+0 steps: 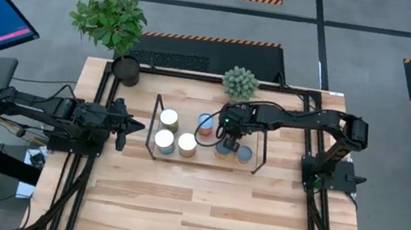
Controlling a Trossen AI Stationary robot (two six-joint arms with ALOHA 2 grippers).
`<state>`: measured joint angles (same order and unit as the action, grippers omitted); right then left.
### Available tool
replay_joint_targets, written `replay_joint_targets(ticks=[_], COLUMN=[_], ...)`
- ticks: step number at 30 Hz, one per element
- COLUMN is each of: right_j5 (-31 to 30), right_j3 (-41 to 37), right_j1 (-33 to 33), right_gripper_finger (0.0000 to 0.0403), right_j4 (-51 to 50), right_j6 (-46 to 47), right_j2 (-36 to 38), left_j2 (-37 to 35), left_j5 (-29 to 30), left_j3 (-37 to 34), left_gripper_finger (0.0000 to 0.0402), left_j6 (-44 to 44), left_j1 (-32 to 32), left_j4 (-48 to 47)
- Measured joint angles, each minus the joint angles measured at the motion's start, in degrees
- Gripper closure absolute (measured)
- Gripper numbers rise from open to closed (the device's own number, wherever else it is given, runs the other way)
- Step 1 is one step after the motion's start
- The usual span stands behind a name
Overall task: Pick and place cans onto a shelf
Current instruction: Adjust the canned fruits and vegetables on the shelf
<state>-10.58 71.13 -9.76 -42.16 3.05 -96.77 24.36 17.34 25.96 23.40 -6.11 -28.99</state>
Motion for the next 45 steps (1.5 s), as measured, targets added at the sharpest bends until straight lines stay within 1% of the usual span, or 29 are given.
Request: replay_joint_targets(ticks=[3,8,18,24,26,29,31,33,35,37,40,42,45], right_j5=[-0.3,-2.5,-3.0,1.4,1.6,1.5,1.5,1.5,1.7,1.6,1.2,1.0,-0.5], right_j3=[0.0,0.0,0.0,0.1,0.1,0.0,-0.2,0.3,-0.1,0.1,0.0,0.1,0.0], right_j1=[0.3,0.8,1.5,4.8,6.2,8.3,9.4,10.6,11.6,12.5,13.3,13.6,13.9], right_gripper_finger=[0.0349,0.0349,0.0349,0.0349,0.0349,0.0349,0.0349,0.0349,0.0349,0.0349,0.0349,0.0349,0.0349], right_j4=[0.1,0.0,1.3,7.3,7.1,6.8,5.1,6.2,3.7,4.9,2.6,4.9,4.0], right_j6=[0.1,0.2,2.3,2.6,2.0,1.8,2.4,3.3,3.9,4.8,5.1,5.4,5.8], right_j2=[0.0,0.8,6.6,8.5,8.4,6.4,5.9,4.6,4.0,2.6,2.3,1.5,1.7], left_j2=[0.0,0.0,0.0,0.0,0.0,0.0,0.0,0.0,0.0,0.0,0.0,0.0,0.1], left_j5=[0.0,0.0,0.0,0.4,1.2,1.5,1.5,1.5,1.4,1.4,1.4,1.4,1.4], left_j3=[0.0,0.0,0.0,0.0,0.0,0.0,0.0,0.0,0.0,0.0,0.0,0.0,0.0], left_gripper_finger=[0.0393,0.0393,0.0393,0.0393,0.0393,0.0393,0.0393,0.0393,0.0393,0.0393,0.0393,0.0393,0.0393], left_j6=[0.0,0.0,-0.3,-0.4,-0.4,-0.7,-1.1,-1.3,-1.4,-1.6,-1.7,-1.7,-1.7], left_j1=[0.0,0.0,0.0,0.0,0.0,0.0,0.0,0.0,0.0,0.0,0.0,0.0,0.0], left_j4=[0.0,0.0,0.0,0.0,0.0,0.0,0.0,0.0,0.0,0.0,0.1,0.0,0.1])
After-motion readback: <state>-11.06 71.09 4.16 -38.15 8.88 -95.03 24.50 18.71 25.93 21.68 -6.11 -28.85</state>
